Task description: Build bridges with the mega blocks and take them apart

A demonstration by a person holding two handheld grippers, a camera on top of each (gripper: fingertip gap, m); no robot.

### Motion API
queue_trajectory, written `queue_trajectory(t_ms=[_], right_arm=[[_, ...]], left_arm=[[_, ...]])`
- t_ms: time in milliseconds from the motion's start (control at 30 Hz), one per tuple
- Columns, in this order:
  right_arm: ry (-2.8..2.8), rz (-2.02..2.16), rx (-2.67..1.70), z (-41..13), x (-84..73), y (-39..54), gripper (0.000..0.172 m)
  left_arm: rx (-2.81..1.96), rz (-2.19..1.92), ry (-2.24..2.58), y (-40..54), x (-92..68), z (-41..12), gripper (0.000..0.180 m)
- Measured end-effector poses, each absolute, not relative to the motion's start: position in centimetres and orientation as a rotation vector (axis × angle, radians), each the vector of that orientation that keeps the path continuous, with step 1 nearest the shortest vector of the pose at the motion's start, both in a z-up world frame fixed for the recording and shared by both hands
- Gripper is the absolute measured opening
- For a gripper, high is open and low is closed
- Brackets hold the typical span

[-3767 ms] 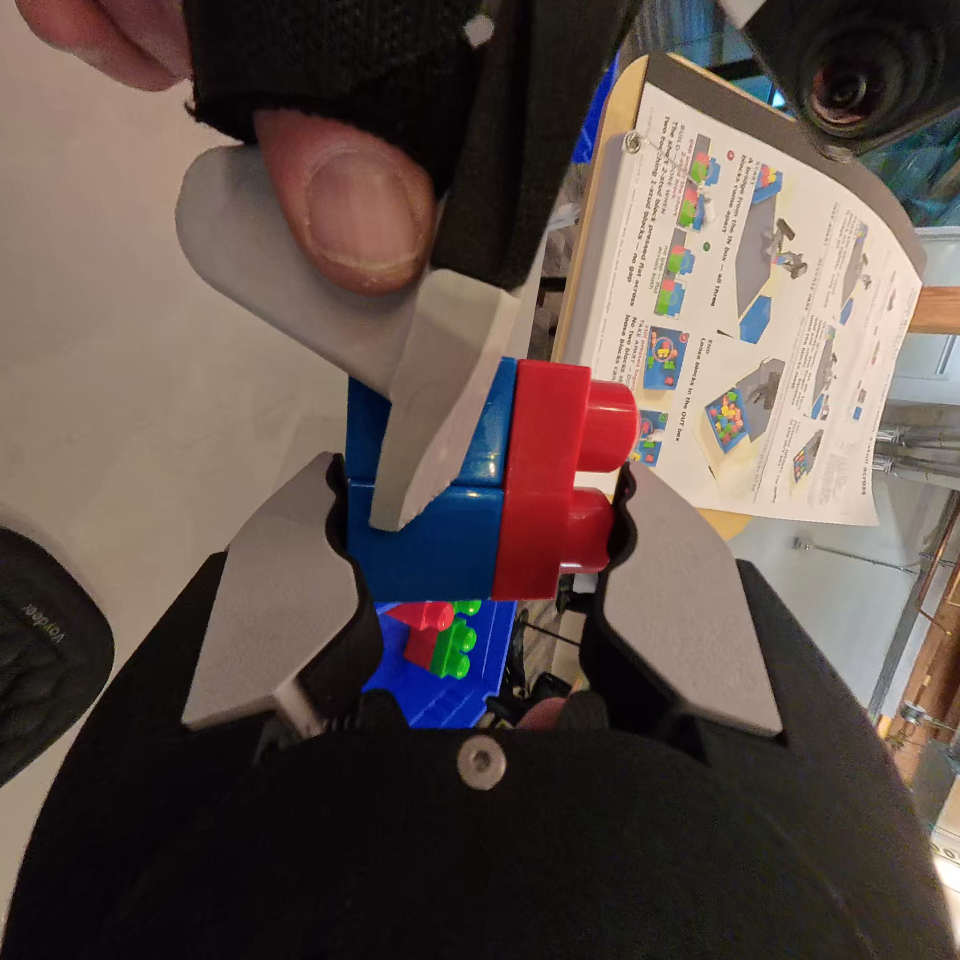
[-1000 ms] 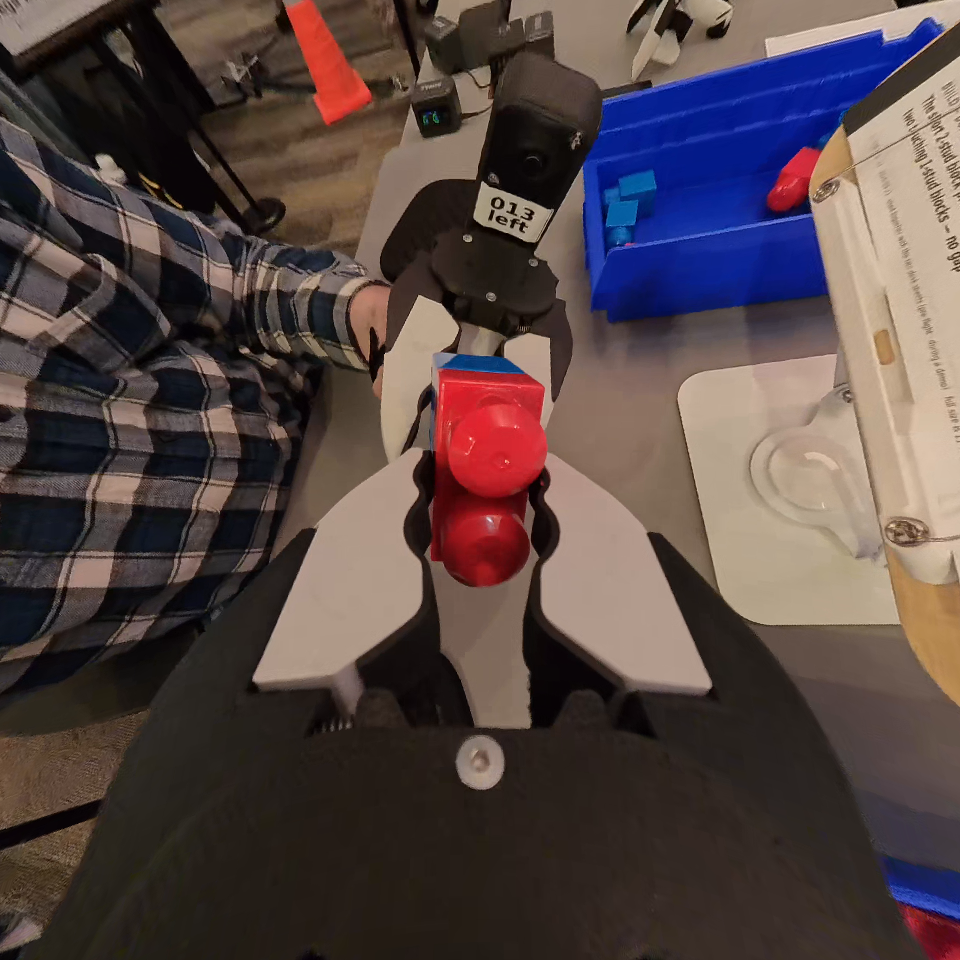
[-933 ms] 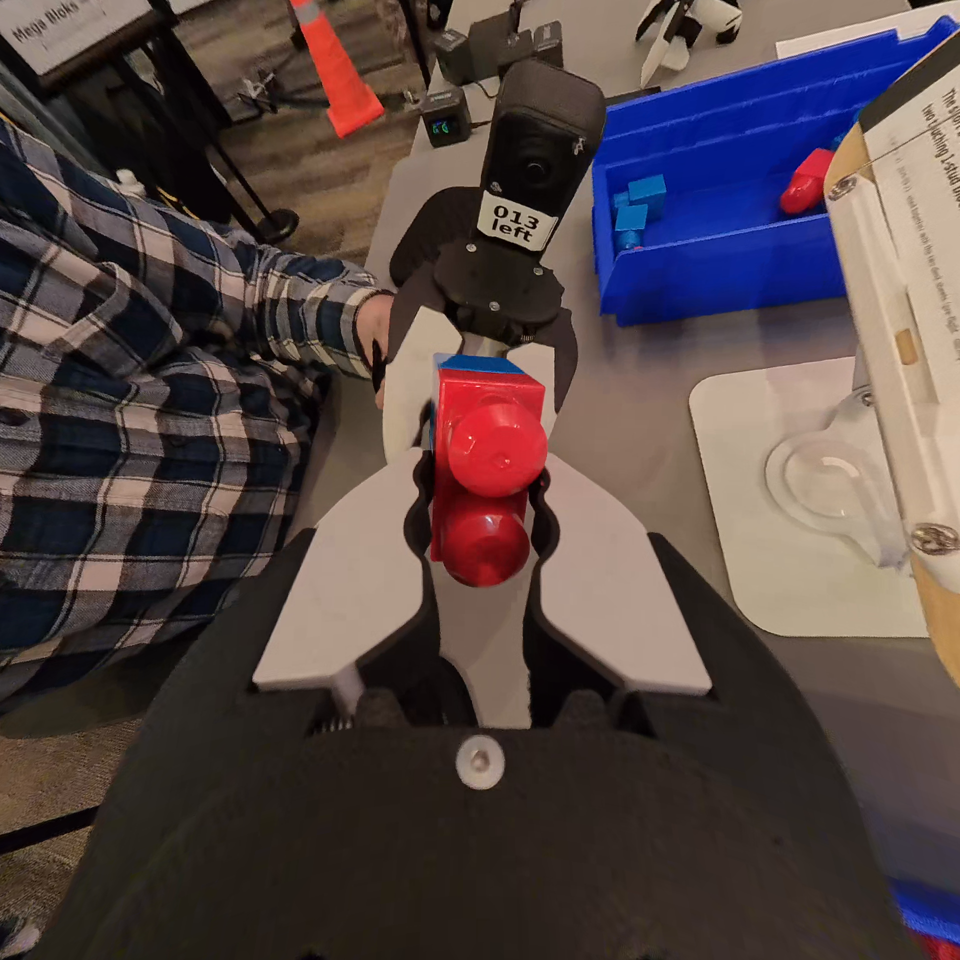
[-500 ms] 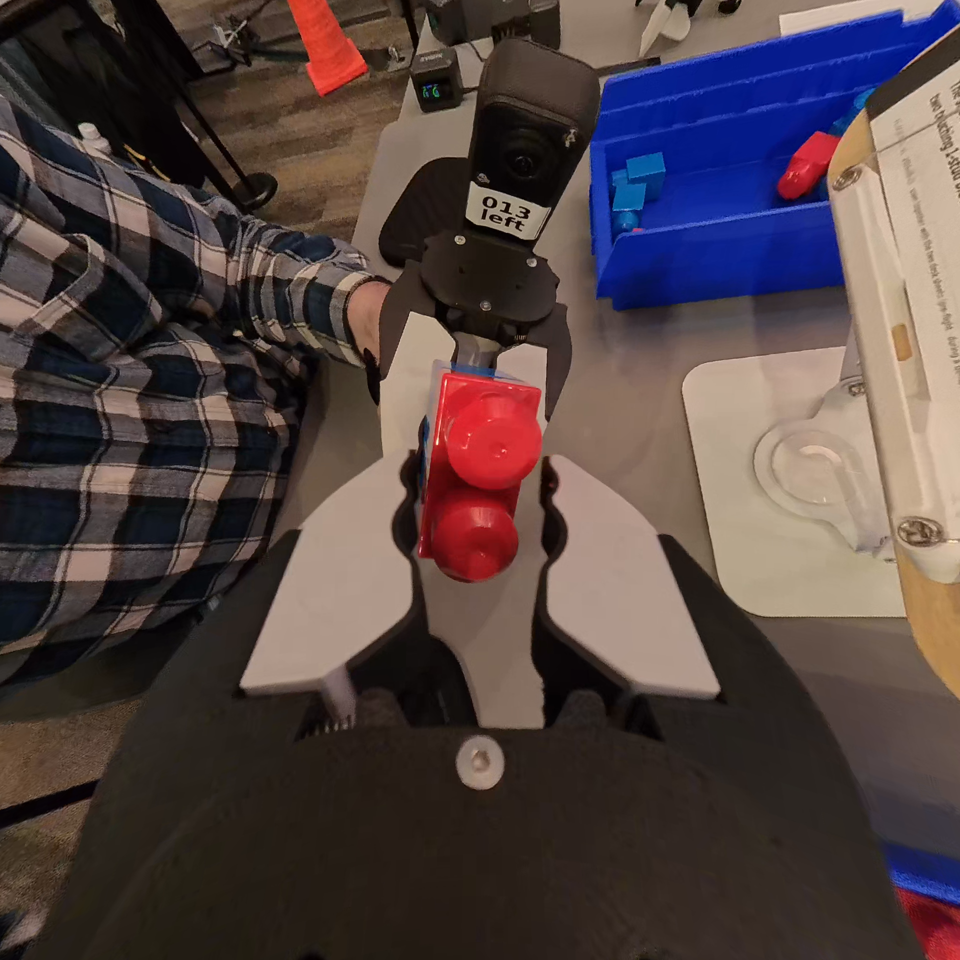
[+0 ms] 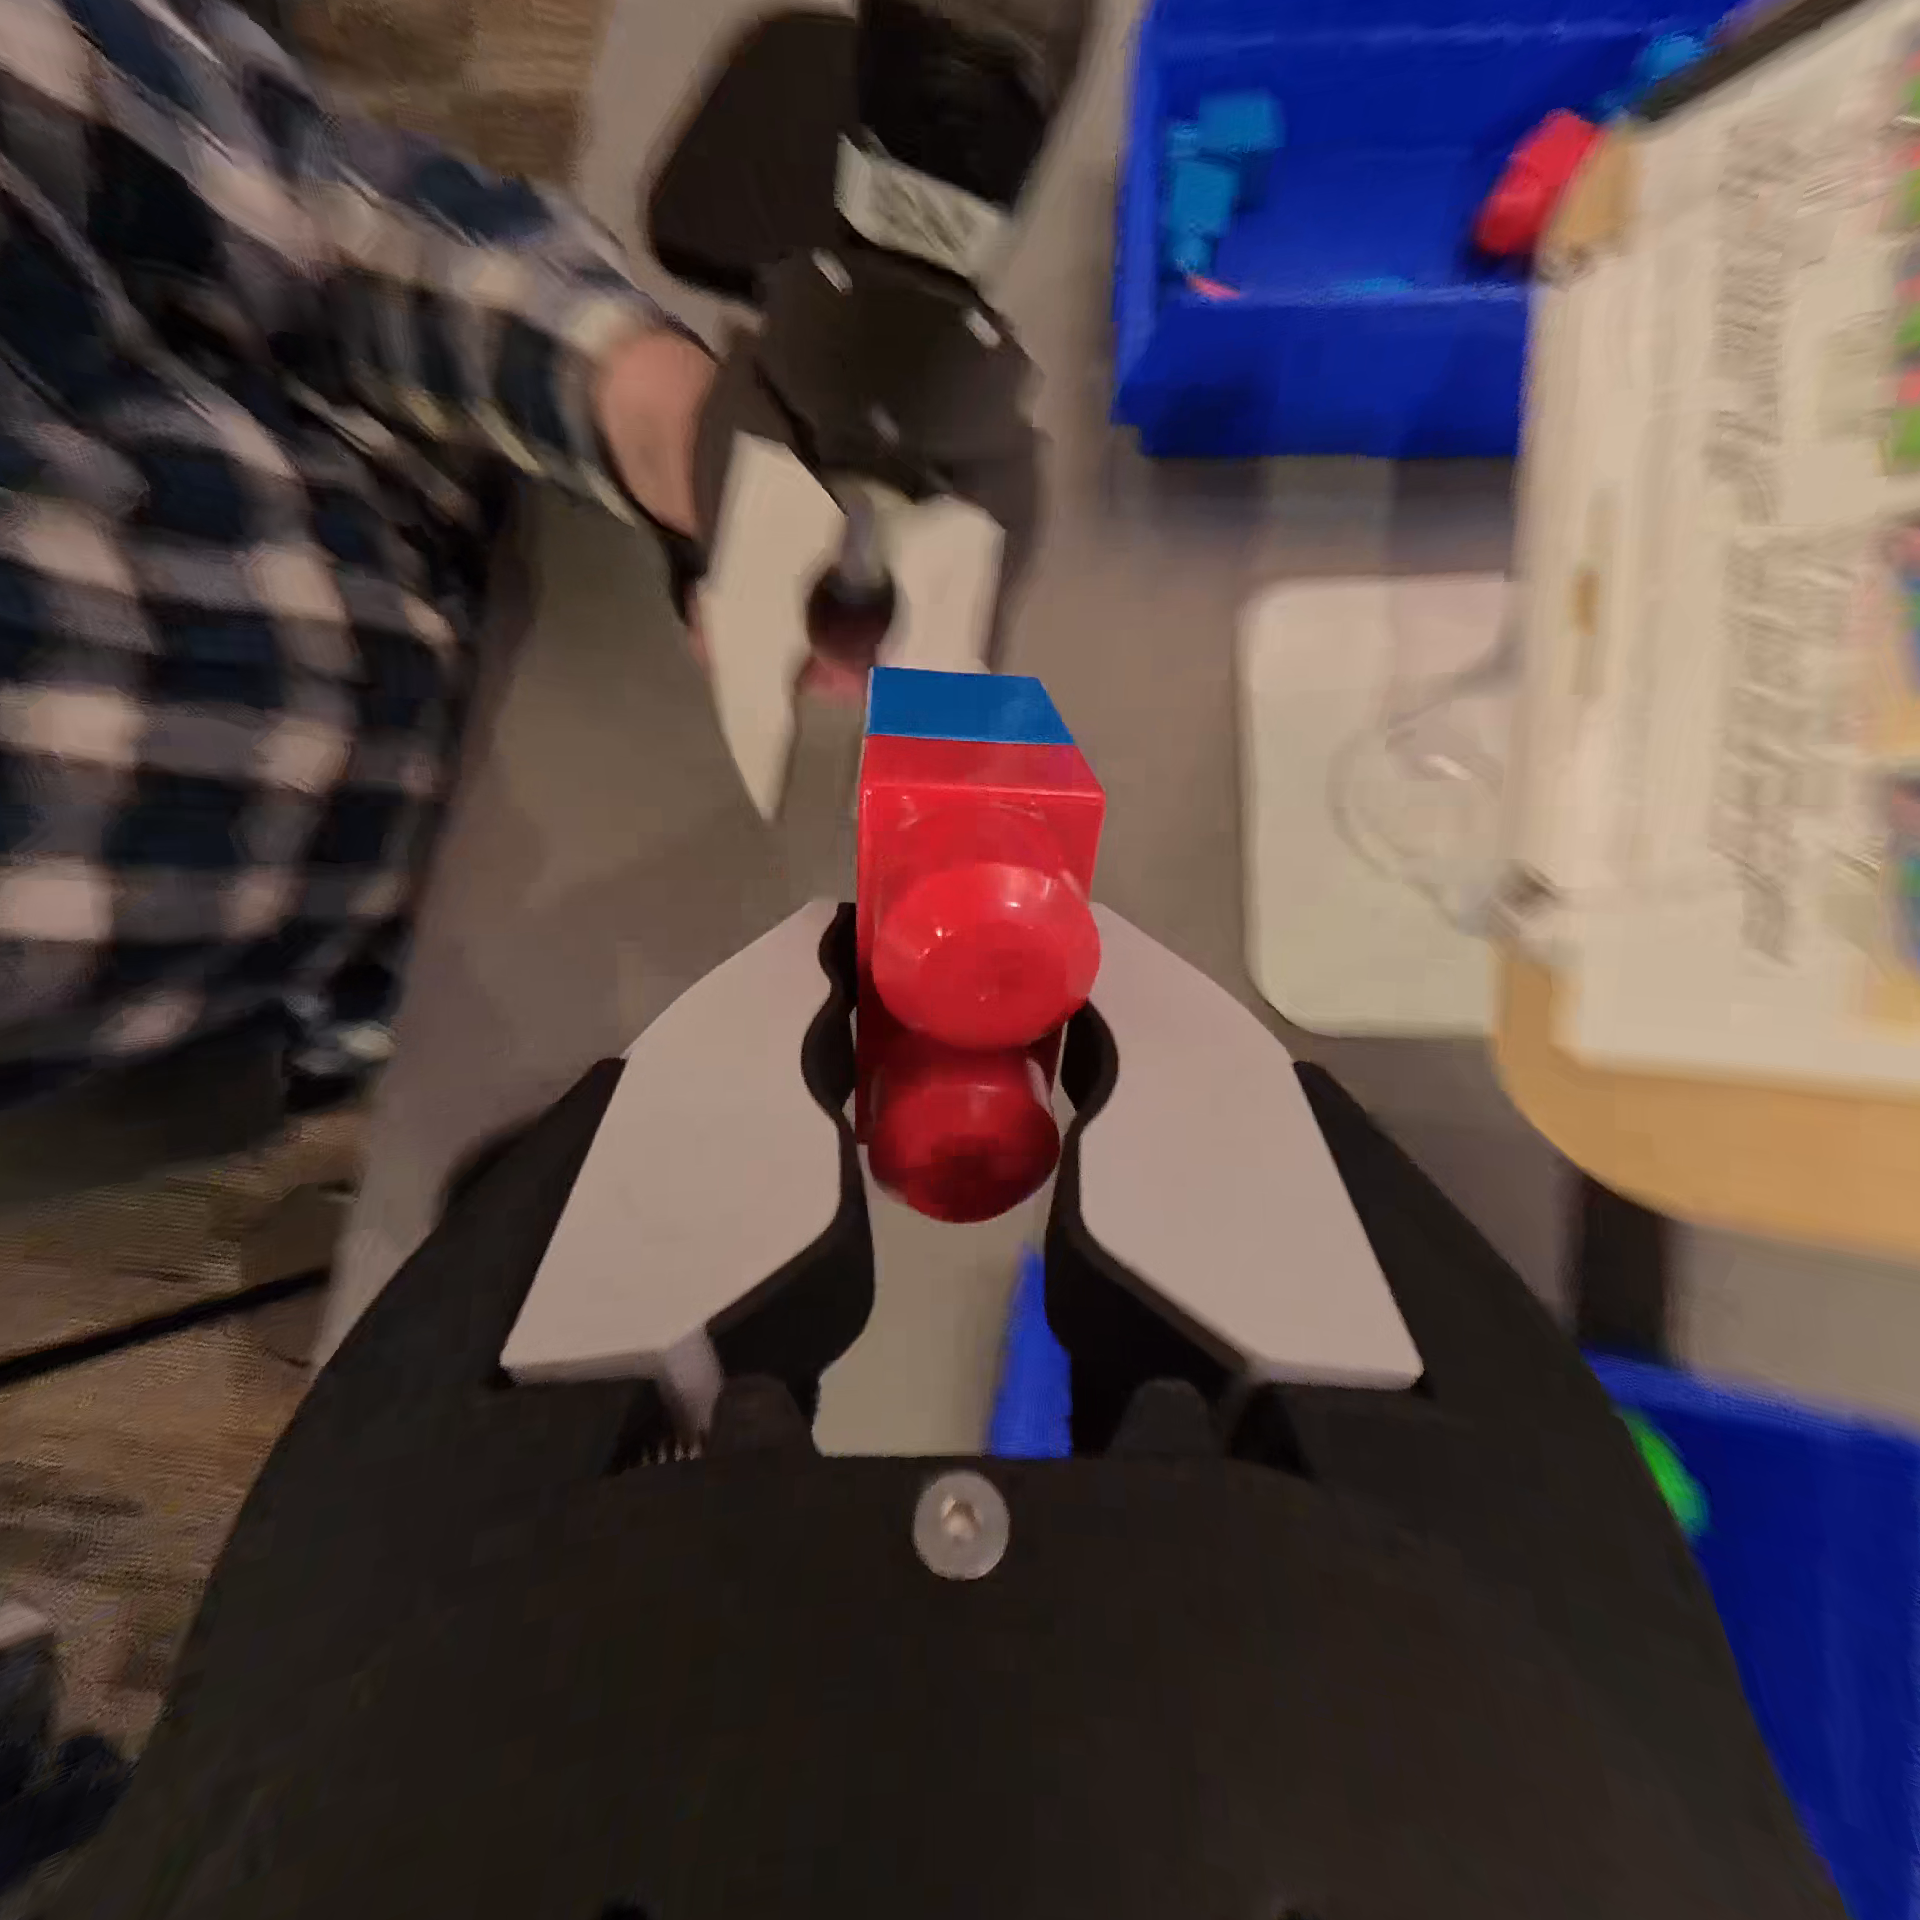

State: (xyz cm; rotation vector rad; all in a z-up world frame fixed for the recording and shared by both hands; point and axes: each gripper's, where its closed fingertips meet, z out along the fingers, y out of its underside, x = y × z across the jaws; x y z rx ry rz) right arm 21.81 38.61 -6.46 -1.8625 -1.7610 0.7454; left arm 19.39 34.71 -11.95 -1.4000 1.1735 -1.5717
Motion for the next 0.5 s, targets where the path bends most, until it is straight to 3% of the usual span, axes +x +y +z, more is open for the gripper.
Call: queue_trajectory(t_ms=[100,267,500], right_arm=[[-1.801,0.381,-1.942,-6.0,29.3,41.3,0.038],[-1.864,-0.034,-2.221,-11.7,41.7,45.6,0.037],[-1.935,-0.105,-2.377,-22.3,47.9,50.0,0.038]], left_arm=[[-1.383,-1.571,1.196,34.2,18.1,-12.3,0.0],[-1.404,-1.559,1.165,34.5,16.6,-13.0,0.0],[-1.457,-1.515,1.169,34.6,15.2,-13.8,0.0]])
